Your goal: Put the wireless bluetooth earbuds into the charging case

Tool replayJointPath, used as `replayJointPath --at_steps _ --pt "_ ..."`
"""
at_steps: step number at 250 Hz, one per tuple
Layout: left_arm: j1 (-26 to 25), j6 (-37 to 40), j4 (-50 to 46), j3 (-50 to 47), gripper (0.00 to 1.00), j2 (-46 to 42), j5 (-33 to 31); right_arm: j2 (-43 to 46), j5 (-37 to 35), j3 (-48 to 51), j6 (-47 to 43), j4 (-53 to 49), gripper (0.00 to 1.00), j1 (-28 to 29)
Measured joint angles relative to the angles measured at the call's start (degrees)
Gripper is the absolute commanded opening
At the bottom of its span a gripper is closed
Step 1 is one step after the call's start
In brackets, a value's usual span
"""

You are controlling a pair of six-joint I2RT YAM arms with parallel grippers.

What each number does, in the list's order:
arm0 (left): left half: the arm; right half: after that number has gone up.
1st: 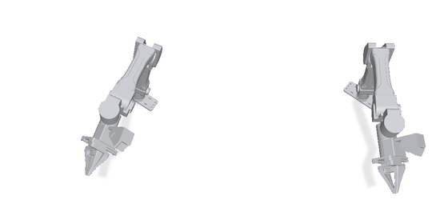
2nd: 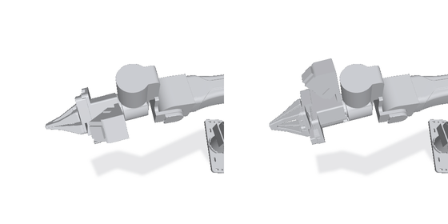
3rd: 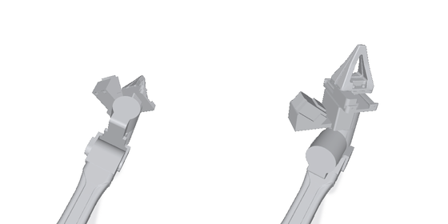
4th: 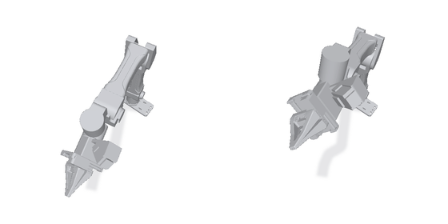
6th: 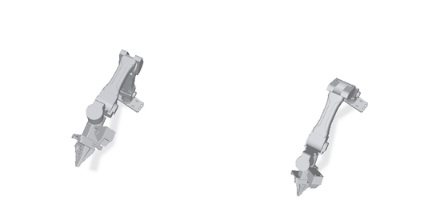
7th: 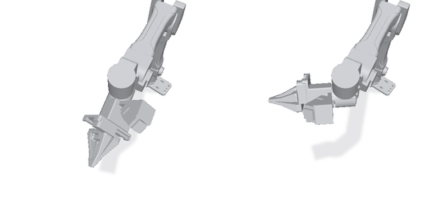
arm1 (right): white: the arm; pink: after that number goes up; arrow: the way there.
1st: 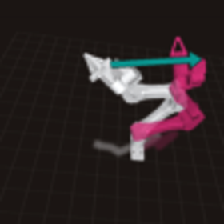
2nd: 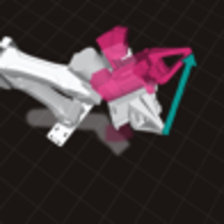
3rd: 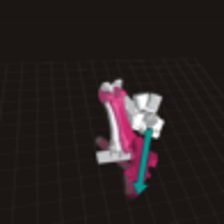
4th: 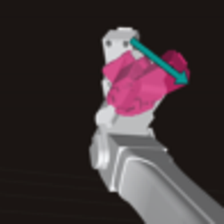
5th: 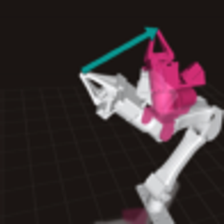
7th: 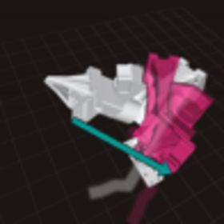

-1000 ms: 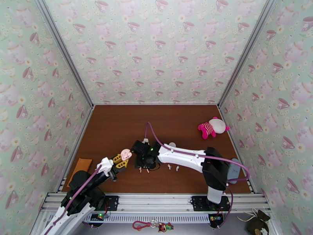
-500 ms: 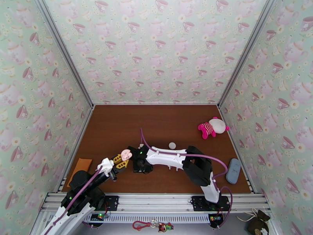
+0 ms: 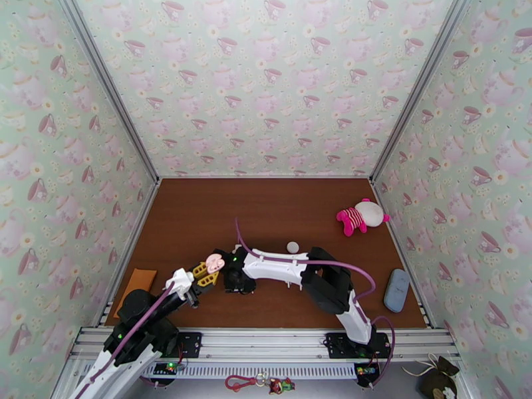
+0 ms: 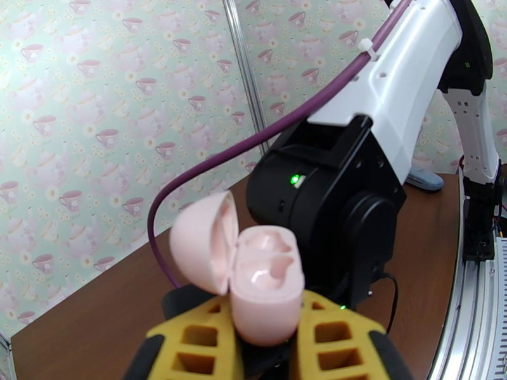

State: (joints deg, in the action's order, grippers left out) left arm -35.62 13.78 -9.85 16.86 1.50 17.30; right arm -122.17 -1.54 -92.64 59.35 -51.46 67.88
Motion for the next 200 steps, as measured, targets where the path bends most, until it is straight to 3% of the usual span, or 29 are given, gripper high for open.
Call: replayJointPath --at_steps 200 --pt "0.07 0.22 0.07 0.0 0.0 -0.02 -0.26 -3.21 -3.04 -3.65 -0.2 -3.58 0.27 0.0"
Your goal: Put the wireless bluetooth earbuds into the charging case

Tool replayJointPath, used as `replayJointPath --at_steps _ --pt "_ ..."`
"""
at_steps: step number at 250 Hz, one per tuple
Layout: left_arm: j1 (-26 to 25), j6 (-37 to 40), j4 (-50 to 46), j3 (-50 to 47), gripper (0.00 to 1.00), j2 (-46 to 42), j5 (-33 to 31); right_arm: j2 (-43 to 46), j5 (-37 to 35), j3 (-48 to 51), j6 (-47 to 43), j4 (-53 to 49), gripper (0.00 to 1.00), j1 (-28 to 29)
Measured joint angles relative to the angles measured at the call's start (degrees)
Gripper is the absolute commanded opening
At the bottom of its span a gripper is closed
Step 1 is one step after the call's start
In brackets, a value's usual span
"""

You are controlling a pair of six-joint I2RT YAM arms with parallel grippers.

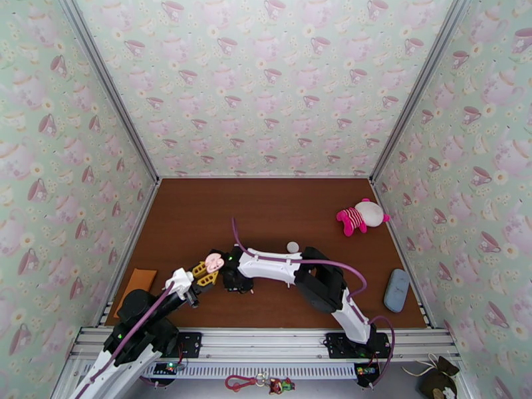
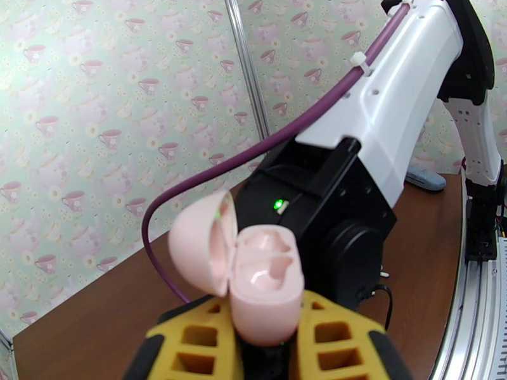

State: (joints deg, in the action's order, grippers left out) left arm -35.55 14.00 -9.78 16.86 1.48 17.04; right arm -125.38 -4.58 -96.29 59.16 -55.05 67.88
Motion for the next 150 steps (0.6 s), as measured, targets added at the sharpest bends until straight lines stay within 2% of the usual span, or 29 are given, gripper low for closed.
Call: replayJointPath --at_steps 150 --pt "0.0 0.02 0.0 0.0 0.0 0.0 0.02 0.13 -0.22 0.0 0.02 0.04 0.22 0.0"
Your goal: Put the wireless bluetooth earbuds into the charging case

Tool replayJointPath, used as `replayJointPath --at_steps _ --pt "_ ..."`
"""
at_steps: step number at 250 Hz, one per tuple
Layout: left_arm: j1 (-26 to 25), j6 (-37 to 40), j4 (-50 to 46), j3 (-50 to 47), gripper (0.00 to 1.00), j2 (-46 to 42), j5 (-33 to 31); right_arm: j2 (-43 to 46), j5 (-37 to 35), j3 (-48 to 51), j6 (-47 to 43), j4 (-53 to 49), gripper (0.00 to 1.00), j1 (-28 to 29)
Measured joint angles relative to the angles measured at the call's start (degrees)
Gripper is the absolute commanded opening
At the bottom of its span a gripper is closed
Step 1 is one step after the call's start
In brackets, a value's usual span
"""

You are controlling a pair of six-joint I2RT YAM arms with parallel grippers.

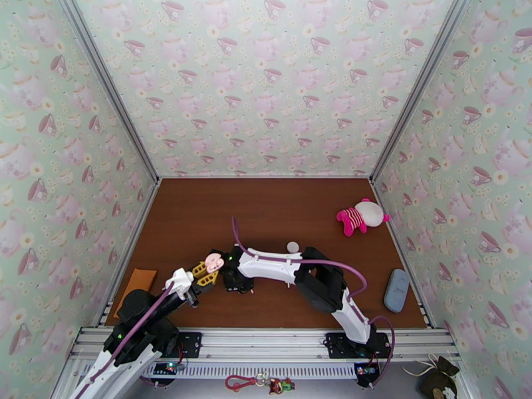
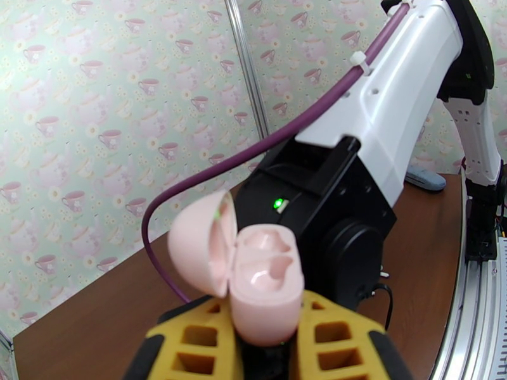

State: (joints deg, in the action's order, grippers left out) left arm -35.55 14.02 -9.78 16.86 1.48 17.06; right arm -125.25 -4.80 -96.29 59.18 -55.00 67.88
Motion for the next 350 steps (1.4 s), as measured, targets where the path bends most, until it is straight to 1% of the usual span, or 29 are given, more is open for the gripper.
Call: replayJointPath --at_steps 61,111,241,323,350 --pt "-0.02 0.15 -0.24 -0.02 0.0 0.0 0.07 1.22 -1.31 0.76 -0.02 0.26 0.23 0.0" --pt "-0.02 0.15 -0.35 -0.02 0.0 0.0 0.07 3.89 -2.4 2.05 -0.02 0.48 0.22 0.0" --pt "-0.17 0.15 0.42 -0.09 0.0 0.07 0.24 16.81 -8.55 6.8 -0.02 -1.38 0.22 -0.55" --pt "-0.17 -0.09 -0.11 -0.5 0.0 1.6 -0.61 24.92 -11.17 7.89 0.0 -2.91 0.23 0.04" --pt "-0.17 -0.28 -0.17 -0.5 0.0 1.7 -0.61 25.94 -11.34 8.31 0.13 -2.99 0.23 0.02"
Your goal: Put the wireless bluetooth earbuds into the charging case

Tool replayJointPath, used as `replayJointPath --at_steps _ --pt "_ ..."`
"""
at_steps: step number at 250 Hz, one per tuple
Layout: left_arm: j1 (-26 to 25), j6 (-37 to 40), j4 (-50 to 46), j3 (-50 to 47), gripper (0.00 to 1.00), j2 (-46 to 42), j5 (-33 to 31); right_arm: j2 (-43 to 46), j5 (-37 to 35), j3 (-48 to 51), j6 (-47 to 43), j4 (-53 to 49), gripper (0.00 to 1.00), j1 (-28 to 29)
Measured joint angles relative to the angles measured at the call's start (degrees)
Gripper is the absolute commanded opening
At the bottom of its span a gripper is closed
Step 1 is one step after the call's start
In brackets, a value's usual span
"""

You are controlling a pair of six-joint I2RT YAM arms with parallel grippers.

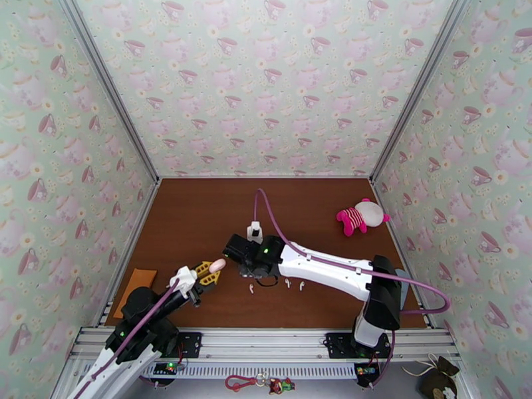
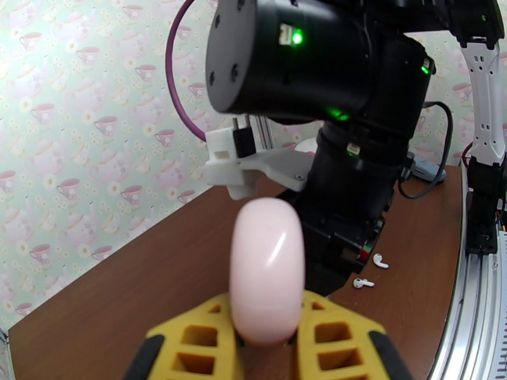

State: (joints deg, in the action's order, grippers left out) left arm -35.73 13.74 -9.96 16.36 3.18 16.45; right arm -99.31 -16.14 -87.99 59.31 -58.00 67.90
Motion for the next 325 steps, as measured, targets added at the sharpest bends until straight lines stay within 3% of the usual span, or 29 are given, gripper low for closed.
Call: replayJointPath --at_steps 181,325 --pt "0.0 -9.16 -0.15 0.0 0.0 6.16 -0.15 6.75 1.81 4.72 -0.57 1.99 0.24 1.2" --pt "-2.03 -10.36 -0.13 -0.26 0.0 9.31 -0.63 10.93 4.63 2.51 -2.23 4.33 0.25 3.8"
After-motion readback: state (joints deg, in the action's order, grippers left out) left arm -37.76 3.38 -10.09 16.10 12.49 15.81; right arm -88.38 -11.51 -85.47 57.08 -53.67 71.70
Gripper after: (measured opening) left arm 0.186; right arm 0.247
